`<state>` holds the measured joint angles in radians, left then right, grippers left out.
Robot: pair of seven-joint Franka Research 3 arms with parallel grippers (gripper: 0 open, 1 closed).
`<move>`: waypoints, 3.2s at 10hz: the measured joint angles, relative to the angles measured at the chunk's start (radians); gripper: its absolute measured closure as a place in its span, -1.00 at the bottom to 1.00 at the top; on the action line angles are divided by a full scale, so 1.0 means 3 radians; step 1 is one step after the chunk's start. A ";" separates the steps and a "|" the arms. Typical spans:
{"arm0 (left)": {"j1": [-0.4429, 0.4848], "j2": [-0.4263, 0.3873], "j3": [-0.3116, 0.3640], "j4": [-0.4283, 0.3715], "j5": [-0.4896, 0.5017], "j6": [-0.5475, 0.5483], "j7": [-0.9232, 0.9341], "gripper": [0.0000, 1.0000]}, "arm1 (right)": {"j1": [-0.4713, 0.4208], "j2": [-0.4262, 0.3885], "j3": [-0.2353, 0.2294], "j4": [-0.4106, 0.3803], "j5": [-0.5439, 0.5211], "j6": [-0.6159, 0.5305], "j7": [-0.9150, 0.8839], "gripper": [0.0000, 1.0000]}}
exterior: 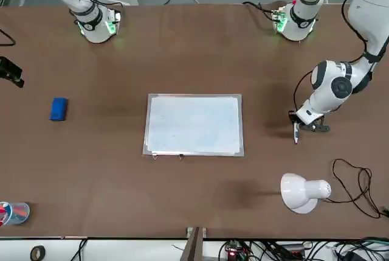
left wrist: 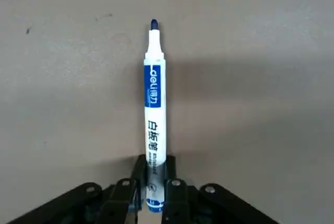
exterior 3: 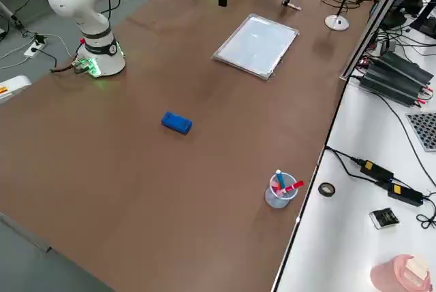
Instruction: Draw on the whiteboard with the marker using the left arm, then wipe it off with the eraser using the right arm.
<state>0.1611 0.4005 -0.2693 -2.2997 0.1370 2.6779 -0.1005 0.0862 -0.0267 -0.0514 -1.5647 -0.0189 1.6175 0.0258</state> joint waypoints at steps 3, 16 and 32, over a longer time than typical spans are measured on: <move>0.0009 -0.0029 -0.0056 0.0223 0.0000 -0.0396 -0.0171 0.66 | 0.0000 0.0000 0.0000 0.0000 0.0000 0.0000 0.0000 -1.00; -0.0235 0.0569 -0.1314 0.1745 -0.2279 -0.1578 -0.2153 0.66 | 0.0007 0.0000 0.0001 -0.0001 -0.0002 -0.0019 0.0000 -1.00; -0.0979 0.1763 -0.1309 0.2452 -0.4710 -0.1040 -0.2159 0.66 | 0.0007 0.0006 0.0001 -0.0003 -0.0003 -0.0024 0.0000 -1.00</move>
<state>-0.1327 0.9295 -0.6619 -1.5641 -1.2760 2.3658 -0.7481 0.0885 -0.0248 -0.0512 -1.5657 -0.0197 1.6105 0.0258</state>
